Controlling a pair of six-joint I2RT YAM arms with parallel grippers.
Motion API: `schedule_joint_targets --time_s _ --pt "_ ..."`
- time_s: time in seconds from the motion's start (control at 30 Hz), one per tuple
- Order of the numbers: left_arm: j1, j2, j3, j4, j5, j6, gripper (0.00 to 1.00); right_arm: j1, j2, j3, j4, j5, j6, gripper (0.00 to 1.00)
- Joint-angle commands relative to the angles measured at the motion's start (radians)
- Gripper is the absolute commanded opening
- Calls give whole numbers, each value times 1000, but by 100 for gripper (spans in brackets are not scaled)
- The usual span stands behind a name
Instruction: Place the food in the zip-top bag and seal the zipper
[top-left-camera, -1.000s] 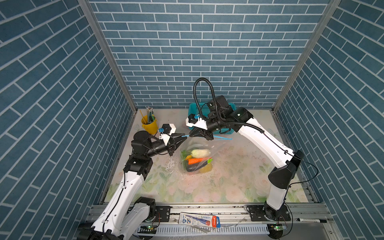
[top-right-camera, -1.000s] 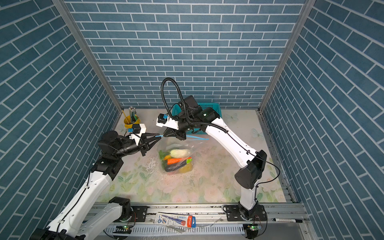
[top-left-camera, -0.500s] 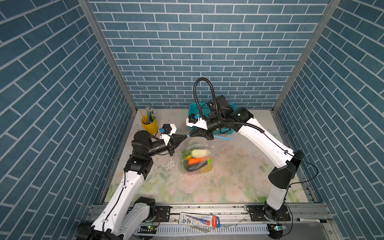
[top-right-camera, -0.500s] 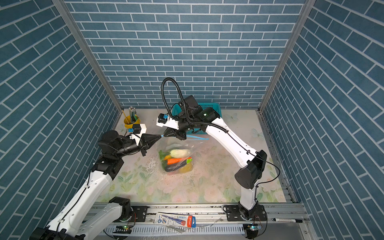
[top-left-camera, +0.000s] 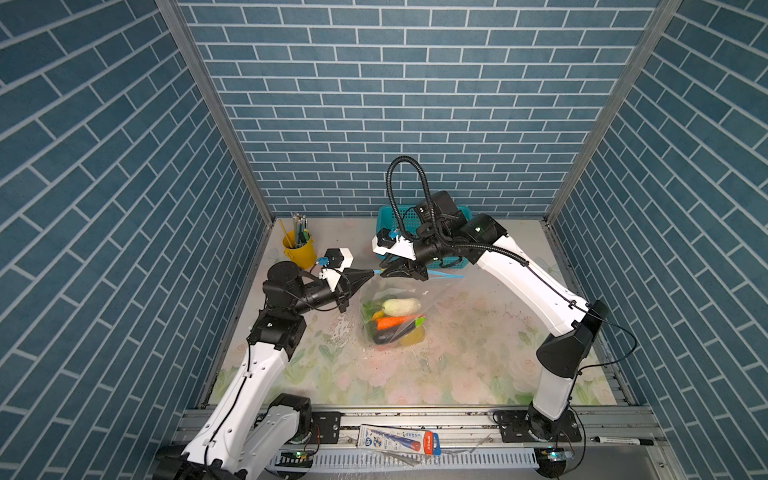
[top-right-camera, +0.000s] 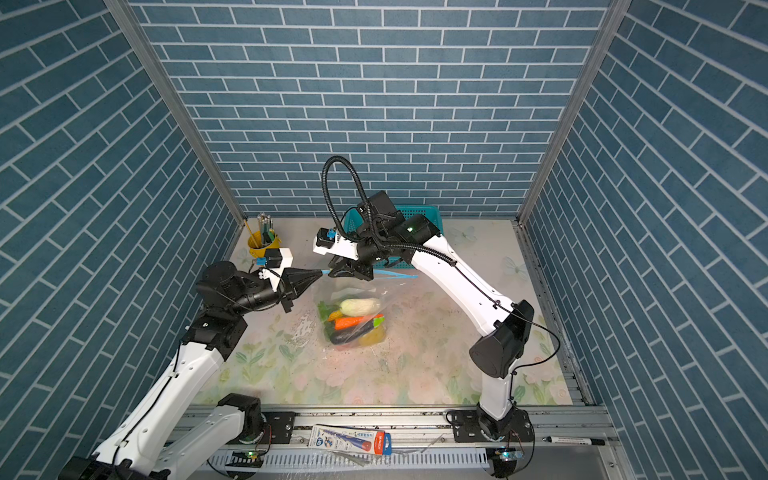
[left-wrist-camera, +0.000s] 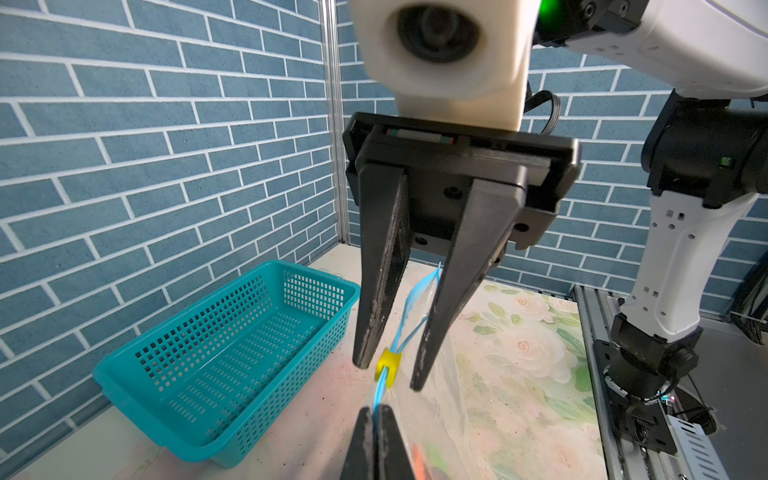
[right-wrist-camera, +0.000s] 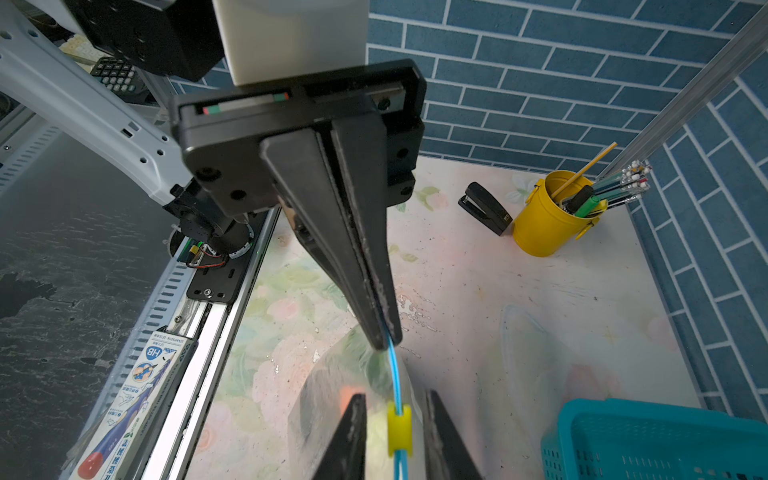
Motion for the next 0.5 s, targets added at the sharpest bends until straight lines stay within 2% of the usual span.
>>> schedule_joint_targets --time_s 0.0,0.1,0.47 --pt "-4 -13 23 13 2 11 0 4 5 49 -36 -4 -42 17" --pt "-4 -15 21 13 0 11 0 4 4 49 -38 -5 -45 9" --pt "-4 -23 20 6 -14 17 0 3 -2 49 -39 -4 -47 5"
